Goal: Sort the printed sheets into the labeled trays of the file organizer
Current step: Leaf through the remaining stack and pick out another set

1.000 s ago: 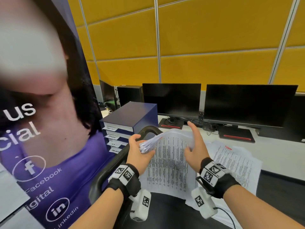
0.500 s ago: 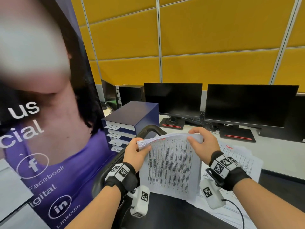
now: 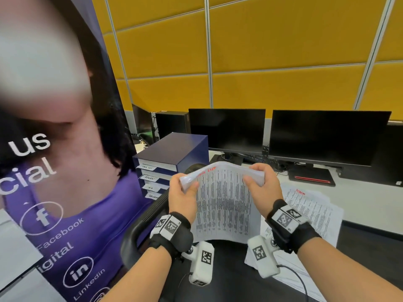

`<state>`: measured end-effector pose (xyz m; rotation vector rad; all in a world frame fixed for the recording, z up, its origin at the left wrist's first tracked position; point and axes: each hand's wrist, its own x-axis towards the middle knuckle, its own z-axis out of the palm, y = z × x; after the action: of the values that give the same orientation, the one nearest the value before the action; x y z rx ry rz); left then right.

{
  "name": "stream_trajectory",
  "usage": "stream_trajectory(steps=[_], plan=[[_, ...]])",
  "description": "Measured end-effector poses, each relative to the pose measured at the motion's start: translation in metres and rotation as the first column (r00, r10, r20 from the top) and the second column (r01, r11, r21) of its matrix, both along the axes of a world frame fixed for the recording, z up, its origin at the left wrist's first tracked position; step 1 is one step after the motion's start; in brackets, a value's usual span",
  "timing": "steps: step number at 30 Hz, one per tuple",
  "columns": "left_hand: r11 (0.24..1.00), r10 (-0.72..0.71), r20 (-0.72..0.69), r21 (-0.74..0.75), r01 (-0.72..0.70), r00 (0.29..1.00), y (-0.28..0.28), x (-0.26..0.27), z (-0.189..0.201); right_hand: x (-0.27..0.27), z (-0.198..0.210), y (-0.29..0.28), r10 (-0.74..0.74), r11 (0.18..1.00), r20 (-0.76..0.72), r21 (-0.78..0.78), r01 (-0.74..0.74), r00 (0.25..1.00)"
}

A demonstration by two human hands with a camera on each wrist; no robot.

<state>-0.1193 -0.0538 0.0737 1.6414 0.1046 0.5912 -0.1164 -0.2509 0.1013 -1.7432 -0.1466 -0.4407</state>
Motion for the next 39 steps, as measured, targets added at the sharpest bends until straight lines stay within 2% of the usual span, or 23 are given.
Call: stream_trajectory(steps=[3,6,9,11,13,20,25,29,34,39], plan=[[0.999,-0.013,-0.074,0.039,0.016,0.997,-0.005,-0.002,-0.013,-0.001,-0.017,-0.004,0.016,0.999,-0.077,-0.045,-0.020,0.997],[0.999,-0.028,-0.104,-0.021,0.025,0.994,0.003,-0.001,-0.021,0.002,-0.030,-0.011,0.036,0.998,-0.174,0.053,-0.027,0.984],[0.997,-0.050,-0.151,-0.068,0.040,0.987,0.008,-0.003,-0.020,0.000,-0.033,-0.011,0.124,0.992,-0.227,0.047,-0.116,0.966],[0.995,-0.092,-0.162,-0.053,0.084,0.983,0.006,-0.006,-0.020,-0.002,-0.034,-0.008,0.172,0.985,-0.226,0.033,-0.169,0.959],[0.993,-0.116,-0.165,-0.027,0.113,0.979,0.004,-0.008,-0.020,-0.001,-0.036,-0.007,0.152,0.988,-0.209,0.048,-0.145,0.966],[0.993,-0.050,-0.181,0.092,0.068,0.982,0.008,-0.001,-0.023,0.007,-0.044,-0.004,0.121,0.992,-0.246,0.015,-0.122,0.962],[0.990,0.058,0.005,0.126,-0.058,0.998,0.018,0.000,-0.015,0.014,-0.038,-0.008,0.088,0.996,-0.263,0.002,-0.090,0.961],[0.944,0.079,0.161,0.304,-0.126,0.984,0.023,0.003,-0.009,0.016,-0.035,-0.009,0.104,0.994,-0.284,-0.013,-0.112,0.953],[0.878,0.093,0.121,0.458,-0.139,0.988,0.029,0.002,-0.007,0.017,-0.031,-0.008,0.116,0.992,-0.303,-0.015,-0.126,0.946],[0.810,0.134,0.173,0.548,-0.209,0.976,0.035,0.006,-0.010,0.019,-0.030,-0.010,0.104,0.992,-0.310,-0.037,-0.121,0.945]])
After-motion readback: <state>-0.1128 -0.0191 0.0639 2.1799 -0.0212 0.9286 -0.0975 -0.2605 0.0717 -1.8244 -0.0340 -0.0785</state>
